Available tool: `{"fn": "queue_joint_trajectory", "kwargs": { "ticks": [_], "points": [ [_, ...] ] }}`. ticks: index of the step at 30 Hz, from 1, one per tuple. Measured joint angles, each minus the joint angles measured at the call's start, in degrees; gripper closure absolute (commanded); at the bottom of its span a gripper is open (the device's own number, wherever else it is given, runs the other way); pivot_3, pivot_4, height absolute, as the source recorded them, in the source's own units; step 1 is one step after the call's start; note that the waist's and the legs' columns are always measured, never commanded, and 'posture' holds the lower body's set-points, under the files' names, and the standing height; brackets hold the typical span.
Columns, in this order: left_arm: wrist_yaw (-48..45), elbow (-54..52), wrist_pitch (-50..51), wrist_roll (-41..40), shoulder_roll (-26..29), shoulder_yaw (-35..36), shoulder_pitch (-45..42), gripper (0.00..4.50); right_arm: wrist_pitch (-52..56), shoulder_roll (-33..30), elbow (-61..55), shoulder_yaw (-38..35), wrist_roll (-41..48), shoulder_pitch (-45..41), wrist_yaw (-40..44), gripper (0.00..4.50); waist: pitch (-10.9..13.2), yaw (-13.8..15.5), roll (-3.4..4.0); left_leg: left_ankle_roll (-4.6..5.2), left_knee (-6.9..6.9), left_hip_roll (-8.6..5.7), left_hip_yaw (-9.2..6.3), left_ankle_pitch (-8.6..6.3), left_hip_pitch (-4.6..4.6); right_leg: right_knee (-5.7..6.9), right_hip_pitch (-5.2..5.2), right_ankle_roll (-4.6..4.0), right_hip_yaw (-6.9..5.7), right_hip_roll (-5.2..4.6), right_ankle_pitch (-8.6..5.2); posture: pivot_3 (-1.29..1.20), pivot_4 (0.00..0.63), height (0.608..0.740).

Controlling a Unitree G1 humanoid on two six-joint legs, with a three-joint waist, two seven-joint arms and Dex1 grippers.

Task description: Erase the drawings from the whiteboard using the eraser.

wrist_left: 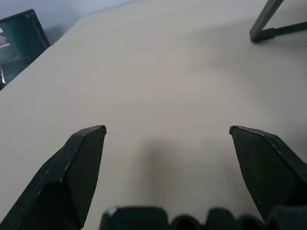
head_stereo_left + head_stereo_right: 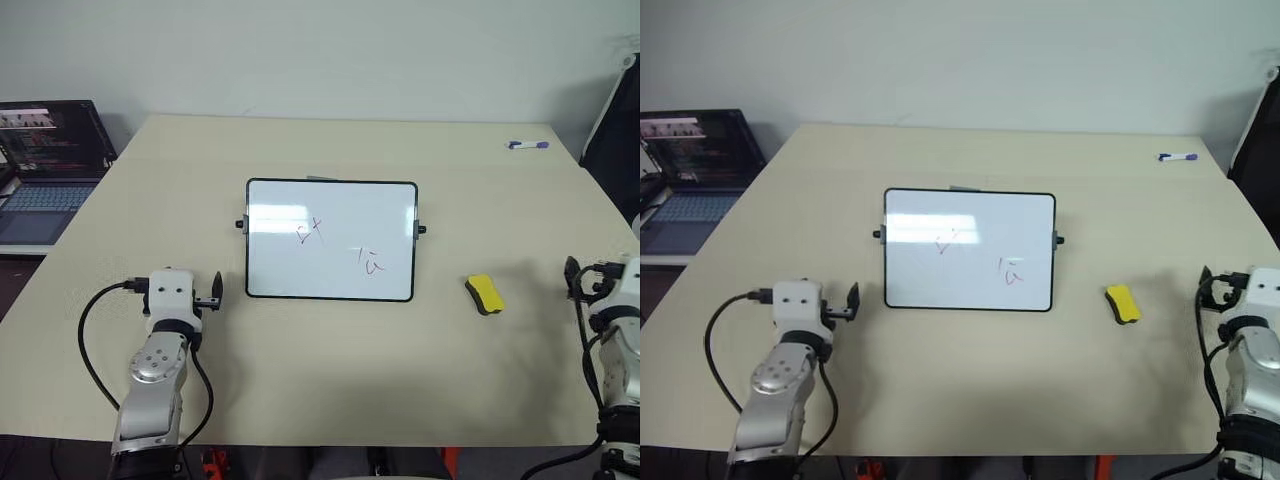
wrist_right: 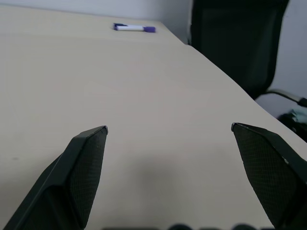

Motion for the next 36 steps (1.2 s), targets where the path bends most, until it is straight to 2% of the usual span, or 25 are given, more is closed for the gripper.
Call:
{"fn": "queue_joint_trajectory", "kwargs": {
  "ticks": [6, 11, 17, 21, 26, 29, 32, 34, 36],
  "points": [
    [1.83, -0.20, -0.15, 1.11, -0.11, -0.04, 1.02, 0.00, 4.68, -0.14, -1.75, 0.23, 0.13, 1.58, 0.25, 0.06, 0.00, -0.02, 0.02, 0.01, 0.03, 0.00, 0.01, 0.01, 0.03, 0.01, 0.00, 0.09, 0.01, 0.00, -0.05, 0.00, 0.150, 0.740],
    [4.36, -2.81, -0.02, 1.95, -0.37, 2.40, 4.91, 0.00, 4.91, -0.14, -4.46, 0.21, 0.31, 2.38, 1.48, 0.06, 0.02, -0.44, 0.05, 0.01, 0.01, 0.02, 0.01, 0.00, 0.03, 0.00, 0.00, 0.11, 0.01, 0.00, -0.06, 0.00, 0.150, 0.740],
    [2.57, -4.10, -0.11, -0.17, 0.21, 5.77, 7.72, 0.00, 6.99, -0.23, -6.67, 2.69, 0.48, 2.73, 4.68, 0.06, 0.04, -0.54, 0.02, 0.01, 0.02, 0.03, 0.00, 0.01, 0.03, -0.01, 0.00, 0.11, 0.00, 0.00, -0.07, 0.00, 0.150, 0.740],
    [-4.43, -3.97, -1.94, -1.36, 6.99, 6.05, 7.87, 0.00, 12.02, -0.10, -12.81, 4.65, 4.60, 3.20, 9.21, 0.06, 0.15, -0.50, 0.06, 0.01, 0.02, 0.02, -0.04, 0.01, 0.01, 0.00, -0.01, 0.10, -0.03, 0.01, -0.07, 0.00, 0.150, 0.740],
    [-20.27, -6.25, 0.35, -10.21, 16.55, 6.09, 6.17, 0.00, 21.59, -0.48, -26.10, 4.72, 10.56, 7.09, 11.66, 0.06, 0.20, 0.10, 0.09, 0.00, 0.00, 0.05, -0.12, 0.00, -0.11, -0.13, -0.03, 0.09, -0.14, -0.01, -0.07, 0.00, 0.150, 0.740],
    [-30.72, -6.67, 4.40, -16.26, 25.76, 6.20, 0.37, 0.00, 28.20, -1.73, -33.00, 4.57, 14.66, 8.86, 12.60, 0.06, 0.47, 0.48, -0.01, 0.01, 0.05, 0.05, -0.19, 0.01, -0.12, -0.11, -0.03, 0.07, -0.21, -0.01, -0.08, 0.00, 0.150, 0.740],
    [-38.20, -7.54, 7.78, -20.82, 32.54, 6.32, -6.48, 0.00, 33.12, -1.94, -37.81, 4.51, 17.77, 8.78, 12.20, 0.06, 0.52, 0.31, -0.01, 0.01, 0.03, 0.03, -0.14, 0.01, -0.11, -0.15, -0.02, 0.07, -0.17, -0.01, -0.09, 0.00, 0.150, 0.740],
    [-43.49, -7.62, 9.58, -23.32, 35.76, 5.02, -10.50, 0.00, 36.06, -1.94, -39.83, 4.89, 18.45, 8.50, 11.13, 0.06, 0.58, 0.20, 0.02, 0.01, 0.00, 0.01, -0.09, 0.00, -0.12, -0.21, -0.03, 0.08, -0.14, 0.00, -0.09, 0.00, 0.150, 0.740],
    [-49.37, -7.49, 11.05, -25.10, 37.02, 0.57, -17.74, 0.00, 39.59, -1.90, -40.78, 6.82, 18.39, 6.93, 8.91, 0.06, 0.65, 0.18, -0.07, 0.01, 0.03, -0.03, -0.15, 0.00, -0.22, -0.22, -0.08, 0.08, -0.17, 0.03, -0.08, 0.00, 0.150, 0.740]
  ]
}}
